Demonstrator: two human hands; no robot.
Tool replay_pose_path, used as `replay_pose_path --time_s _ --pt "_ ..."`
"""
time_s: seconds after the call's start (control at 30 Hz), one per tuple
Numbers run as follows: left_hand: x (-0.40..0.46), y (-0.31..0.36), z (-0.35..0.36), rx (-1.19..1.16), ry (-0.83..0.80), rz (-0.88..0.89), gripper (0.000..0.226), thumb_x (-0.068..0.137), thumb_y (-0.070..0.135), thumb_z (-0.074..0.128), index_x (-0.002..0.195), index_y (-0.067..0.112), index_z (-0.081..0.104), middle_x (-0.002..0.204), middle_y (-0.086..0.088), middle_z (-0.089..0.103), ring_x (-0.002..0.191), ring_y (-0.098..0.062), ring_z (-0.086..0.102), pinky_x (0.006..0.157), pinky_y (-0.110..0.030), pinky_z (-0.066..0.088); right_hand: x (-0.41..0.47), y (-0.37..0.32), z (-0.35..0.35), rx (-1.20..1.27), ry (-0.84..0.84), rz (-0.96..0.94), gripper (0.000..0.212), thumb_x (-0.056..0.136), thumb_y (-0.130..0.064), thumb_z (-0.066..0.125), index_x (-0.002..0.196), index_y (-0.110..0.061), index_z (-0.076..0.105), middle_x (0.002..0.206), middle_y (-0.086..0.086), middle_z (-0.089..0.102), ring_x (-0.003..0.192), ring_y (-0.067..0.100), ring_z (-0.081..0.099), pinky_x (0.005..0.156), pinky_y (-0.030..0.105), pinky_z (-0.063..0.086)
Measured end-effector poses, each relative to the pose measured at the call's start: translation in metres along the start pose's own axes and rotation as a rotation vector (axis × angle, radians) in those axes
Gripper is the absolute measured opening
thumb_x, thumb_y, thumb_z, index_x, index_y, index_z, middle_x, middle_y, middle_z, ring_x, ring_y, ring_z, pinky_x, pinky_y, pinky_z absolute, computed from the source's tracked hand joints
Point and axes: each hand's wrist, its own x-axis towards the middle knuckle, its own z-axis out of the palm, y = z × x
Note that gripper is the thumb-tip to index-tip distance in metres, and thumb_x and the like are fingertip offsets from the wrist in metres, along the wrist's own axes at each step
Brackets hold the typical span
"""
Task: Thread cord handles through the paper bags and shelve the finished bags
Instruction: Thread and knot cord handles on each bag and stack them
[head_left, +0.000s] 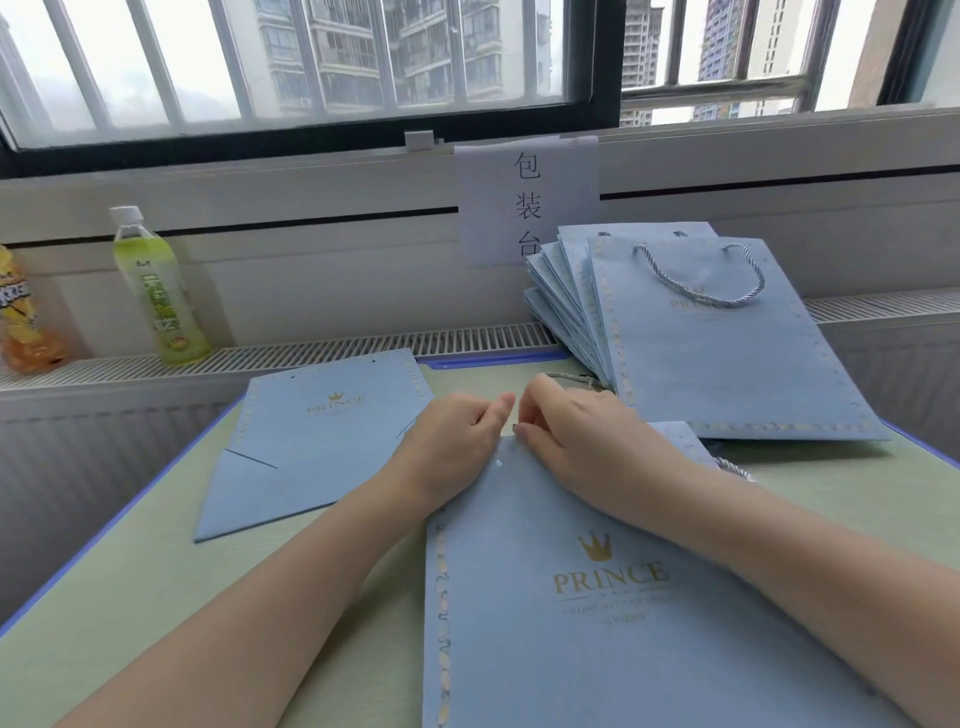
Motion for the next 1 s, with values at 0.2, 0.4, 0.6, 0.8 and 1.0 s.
replay_pose_path --time_s 0.2,0.4,0.6,0.8,1.0 --pt "-0.002 0.001 -0.017 -0.315 -0.131 -0.078 0.045 0.094 0.035 0.053 0.063 0.003 0.057 0.059 -0.005 0.051 0.053 -0.014 0.046 0.053 -0.024 0.036 0.006 0.010 0.003 0.082 0.106 0.022 0.013 0.099 -0.027 0.041 0.090 -0.019 0.038 0.085 0.004 0.060 0.080 0.025 0.054 0.071 0.039 0.042" --pt "-0.004 -0.002 -0.018 -0.591 -0.142 -0.103 0.034 0.088 0.029 0.061 0.085 -0.005 0.066 0.079 -0.017 0.064 0.070 -0.024 0.058 0.066 -0.032 0.045 0.010 0.017 -0.003 -0.019 0.343 -0.143 0.011 0.087 -0.014 0.053 0.079 -0.009 0.059 0.076 0.003 0.059 0.067 0.022 0.053 0.059 0.026 0.034" --pt "-0.005 0.001 -0.020 -0.724 -0.085 -0.130 0.048 0.077 0.037 0.064 0.091 -0.009 0.064 0.084 -0.023 0.064 0.071 -0.029 0.059 0.065 -0.033 0.048 0.012 0.012 -0.015 0.181 0.205 -0.221 0.024 0.087 -0.013 0.049 0.091 -0.008 0.072 0.085 0.004 0.060 0.071 0.017 0.055 0.066 0.025 0.040" --pt "-0.005 0.002 -0.019 -0.709 -0.085 -0.169 0.039 0.084 0.028 0.065 0.084 -0.011 0.062 0.082 -0.022 0.059 0.073 -0.031 0.050 0.062 -0.033 0.040 0.008 0.005 -0.009 0.133 0.235 -0.279 0.002 0.084 -0.006 0.057 0.084 -0.007 0.059 0.080 0.001 0.058 0.069 0.018 0.053 0.061 0.034 0.046" --pt "-0.005 0.003 -0.015 -0.680 -0.116 -0.185 0.032 0.093 0.017 0.054 0.063 0.007 0.061 0.063 -0.010 0.059 0.052 -0.017 0.053 0.048 -0.022 0.042 0.006 -0.002 -0.001 0.145 0.255 -0.258 0.007 0.076 -0.016 0.064 0.074 -0.010 0.067 0.071 0.001 0.059 0.060 0.016 0.053 0.055 0.021 0.036"
